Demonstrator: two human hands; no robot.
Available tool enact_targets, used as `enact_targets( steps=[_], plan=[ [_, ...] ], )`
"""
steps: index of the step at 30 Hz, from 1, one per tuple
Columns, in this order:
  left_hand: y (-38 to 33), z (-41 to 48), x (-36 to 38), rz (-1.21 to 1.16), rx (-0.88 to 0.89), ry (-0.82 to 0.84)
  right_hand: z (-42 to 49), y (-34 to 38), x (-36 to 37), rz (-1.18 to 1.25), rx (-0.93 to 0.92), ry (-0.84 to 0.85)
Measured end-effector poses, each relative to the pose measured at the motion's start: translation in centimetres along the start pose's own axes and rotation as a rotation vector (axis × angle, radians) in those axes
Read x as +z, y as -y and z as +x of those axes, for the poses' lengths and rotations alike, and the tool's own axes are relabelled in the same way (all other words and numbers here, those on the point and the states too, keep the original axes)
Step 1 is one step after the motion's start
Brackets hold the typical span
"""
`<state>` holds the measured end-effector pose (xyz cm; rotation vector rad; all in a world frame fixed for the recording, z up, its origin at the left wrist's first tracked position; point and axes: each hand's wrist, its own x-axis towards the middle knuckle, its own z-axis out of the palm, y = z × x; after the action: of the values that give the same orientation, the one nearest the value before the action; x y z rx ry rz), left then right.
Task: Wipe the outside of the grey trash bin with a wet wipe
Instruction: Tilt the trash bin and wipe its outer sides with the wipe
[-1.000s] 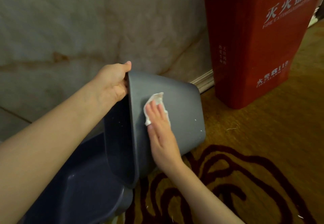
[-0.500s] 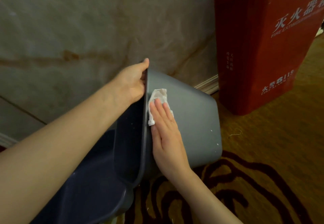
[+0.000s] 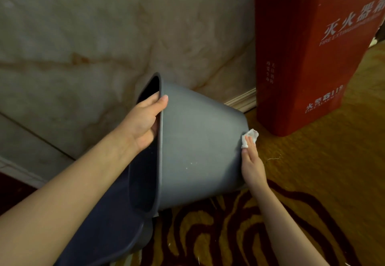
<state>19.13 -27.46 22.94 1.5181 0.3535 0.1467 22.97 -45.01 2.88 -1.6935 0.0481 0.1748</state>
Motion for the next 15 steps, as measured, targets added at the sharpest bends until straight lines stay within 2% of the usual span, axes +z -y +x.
enact_targets(
  steps=[3, 6, 11, 15],
  plan=[
    [0.1, 0.5, 0.7, 0.035, -0.002, -0.019, 0.2, -0.1, -0.6, 0.061, 0.126, -0.022],
    [0.0, 1.1, 1.3, 0.055, -0.002, -0.08, -1.1, 1.1, -0.3, 0.063, 0.081, -0.014],
    [-0.2, 2.2, 2.3, 0.019, -0.034, -0.128, -6.6, 5.5, 3.4, 0.072, -0.326, 0.201],
    [-0.4, 2.8, 2.5, 0.065, -0.031, -0.155, -10.9, 8.4, 5.7, 0.057, -0.527, 0.352]
  ],
)
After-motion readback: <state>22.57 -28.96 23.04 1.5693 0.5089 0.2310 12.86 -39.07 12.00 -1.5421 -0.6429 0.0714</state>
